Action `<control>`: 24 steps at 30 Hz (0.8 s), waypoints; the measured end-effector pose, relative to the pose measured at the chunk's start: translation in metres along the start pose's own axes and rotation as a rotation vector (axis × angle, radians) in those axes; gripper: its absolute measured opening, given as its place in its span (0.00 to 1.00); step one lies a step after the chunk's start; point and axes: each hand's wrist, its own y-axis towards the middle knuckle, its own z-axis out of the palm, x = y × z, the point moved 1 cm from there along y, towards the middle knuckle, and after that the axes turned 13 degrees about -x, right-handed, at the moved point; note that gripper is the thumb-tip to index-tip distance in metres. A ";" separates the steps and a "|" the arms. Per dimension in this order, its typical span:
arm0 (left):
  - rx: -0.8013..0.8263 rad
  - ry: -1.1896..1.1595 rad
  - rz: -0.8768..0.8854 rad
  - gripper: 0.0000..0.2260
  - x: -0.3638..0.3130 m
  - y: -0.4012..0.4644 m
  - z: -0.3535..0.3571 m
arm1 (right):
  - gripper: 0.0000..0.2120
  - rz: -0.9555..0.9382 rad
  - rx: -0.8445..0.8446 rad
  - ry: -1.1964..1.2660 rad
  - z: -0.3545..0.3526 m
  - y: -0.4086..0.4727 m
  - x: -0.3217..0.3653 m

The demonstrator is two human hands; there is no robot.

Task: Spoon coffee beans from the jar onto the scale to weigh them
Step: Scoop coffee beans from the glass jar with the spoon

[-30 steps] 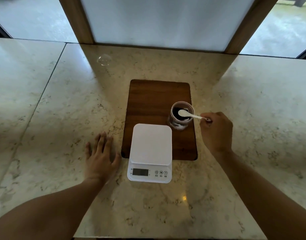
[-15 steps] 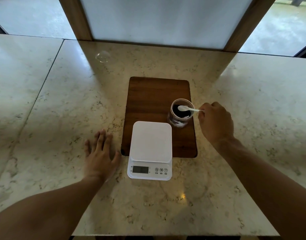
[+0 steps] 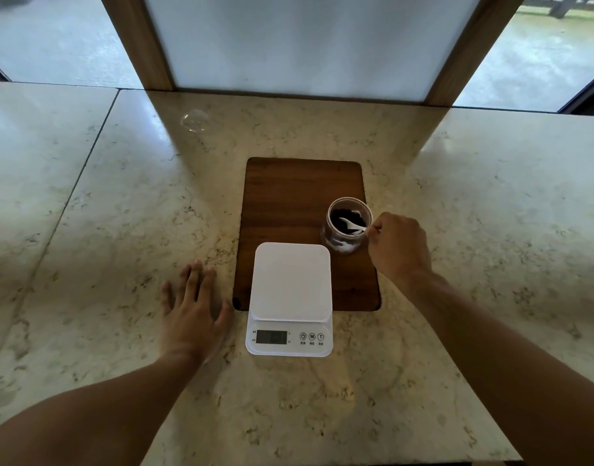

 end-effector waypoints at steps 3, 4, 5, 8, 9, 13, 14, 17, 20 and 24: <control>-0.004 0.001 -0.002 0.35 -0.001 0.000 -0.002 | 0.11 0.164 0.044 0.062 0.003 0.002 0.000; -0.008 -0.001 -0.001 0.34 -0.002 0.000 -0.002 | 0.12 0.205 0.054 0.084 0.004 0.002 0.000; -0.011 -0.004 -0.001 0.34 -0.003 0.000 -0.003 | 0.12 0.235 0.066 0.106 0.005 0.002 -0.001; -0.005 -0.008 0.002 0.34 -0.002 0.000 -0.003 | 0.12 0.298 0.101 0.156 0.007 0.004 -0.002; 0.002 -0.002 0.005 0.34 -0.002 0.000 -0.003 | 0.13 0.313 0.116 0.170 0.007 0.005 -0.002; 0.000 -0.001 0.007 0.34 0.000 0.000 0.000 | 0.13 0.393 0.172 0.243 0.007 0.010 -0.006; -0.001 -0.002 0.005 0.34 0.000 0.000 0.000 | 0.13 0.412 0.180 0.257 0.007 0.011 -0.007; 0.006 0.006 0.003 0.34 0.000 0.000 0.000 | 0.13 0.467 0.189 0.303 0.007 0.010 -0.011; 0.009 0.000 0.001 0.34 -0.001 0.000 -0.001 | 0.13 0.502 0.181 0.329 0.007 0.010 -0.014; 0.011 0.007 0.003 0.34 -0.003 0.000 -0.003 | 0.12 0.566 0.188 0.382 0.007 0.009 -0.017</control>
